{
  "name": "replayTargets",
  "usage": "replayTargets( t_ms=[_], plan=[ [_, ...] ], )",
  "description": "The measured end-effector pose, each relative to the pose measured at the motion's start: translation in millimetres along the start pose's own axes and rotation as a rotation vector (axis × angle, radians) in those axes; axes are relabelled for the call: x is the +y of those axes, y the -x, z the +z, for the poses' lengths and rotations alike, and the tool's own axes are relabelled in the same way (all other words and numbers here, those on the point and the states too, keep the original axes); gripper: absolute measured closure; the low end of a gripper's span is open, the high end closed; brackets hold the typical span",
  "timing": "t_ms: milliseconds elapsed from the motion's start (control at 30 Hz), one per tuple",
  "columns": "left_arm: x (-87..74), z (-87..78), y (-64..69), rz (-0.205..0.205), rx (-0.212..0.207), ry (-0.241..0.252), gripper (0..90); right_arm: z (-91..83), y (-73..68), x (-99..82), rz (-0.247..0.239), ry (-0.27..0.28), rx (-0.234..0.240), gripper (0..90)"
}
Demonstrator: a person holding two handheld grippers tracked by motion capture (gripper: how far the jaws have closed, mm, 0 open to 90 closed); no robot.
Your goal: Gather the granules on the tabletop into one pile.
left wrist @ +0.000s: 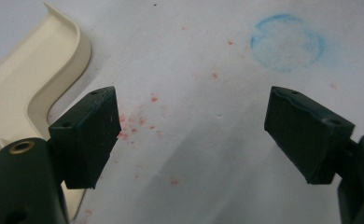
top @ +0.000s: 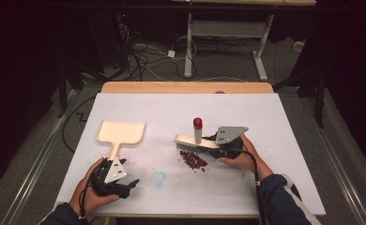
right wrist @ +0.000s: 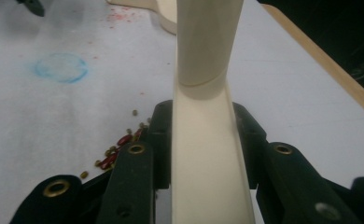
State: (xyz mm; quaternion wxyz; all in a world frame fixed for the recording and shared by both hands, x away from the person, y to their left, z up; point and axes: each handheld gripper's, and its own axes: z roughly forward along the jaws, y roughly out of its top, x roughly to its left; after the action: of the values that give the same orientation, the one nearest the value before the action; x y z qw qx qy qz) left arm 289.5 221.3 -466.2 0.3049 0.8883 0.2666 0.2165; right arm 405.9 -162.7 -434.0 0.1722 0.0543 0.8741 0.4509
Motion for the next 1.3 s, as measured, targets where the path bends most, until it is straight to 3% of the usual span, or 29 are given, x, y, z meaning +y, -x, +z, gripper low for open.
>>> replayTargets(
  t_ms=[100,200,367,500,533,800,1067,1300],
  plan=[
    [0.0,-0.3,-0.6,0.006,0.005,0.006,17.6,1.4,1.8,2.4,0.032,0.007,-0.059,68.1],
    [-0.3,0.1,-0.3,-0.002,-0.002,0.001,17.6,5.2,2.7,5.7,0.056,0.029,-0.086,68.0],
    [0.6,2.0,0.6,0.003,-0.007,-0.006,17.6,21.6,1.7,15.6,0.05,0.032,-0.102,68.1],
    [-0.1,2.5,0.0,-0.001,-0.013,-0.007,17.6,38.2,1.2,16.6,0.041,0.012,-0.082,68.1],
    [-0.2,2.6,0.0,-0.001,-0.014,-0.008,17.6,40.9,1.3,15.1,0.043,0.021,-0.051,68.1],
    [-0.4,2.2,0.9,0.004,-0.016,-0.009,17.6,31.6,-8.1,8.1,-0.012,0.02,0.062,67.8],
    [0.3,2.4,1.2,0.007,-0.017,-0.012,17.6,14.0,-13.5,-0.7,-0.032,0.024,0.073,67.8],
    [0.2,2.2,1.1,0.007,-0.018,-0.01,17.6,11.5,-15.1,0.1,-0.037,0.025,0.071,67.8]
  ],
)
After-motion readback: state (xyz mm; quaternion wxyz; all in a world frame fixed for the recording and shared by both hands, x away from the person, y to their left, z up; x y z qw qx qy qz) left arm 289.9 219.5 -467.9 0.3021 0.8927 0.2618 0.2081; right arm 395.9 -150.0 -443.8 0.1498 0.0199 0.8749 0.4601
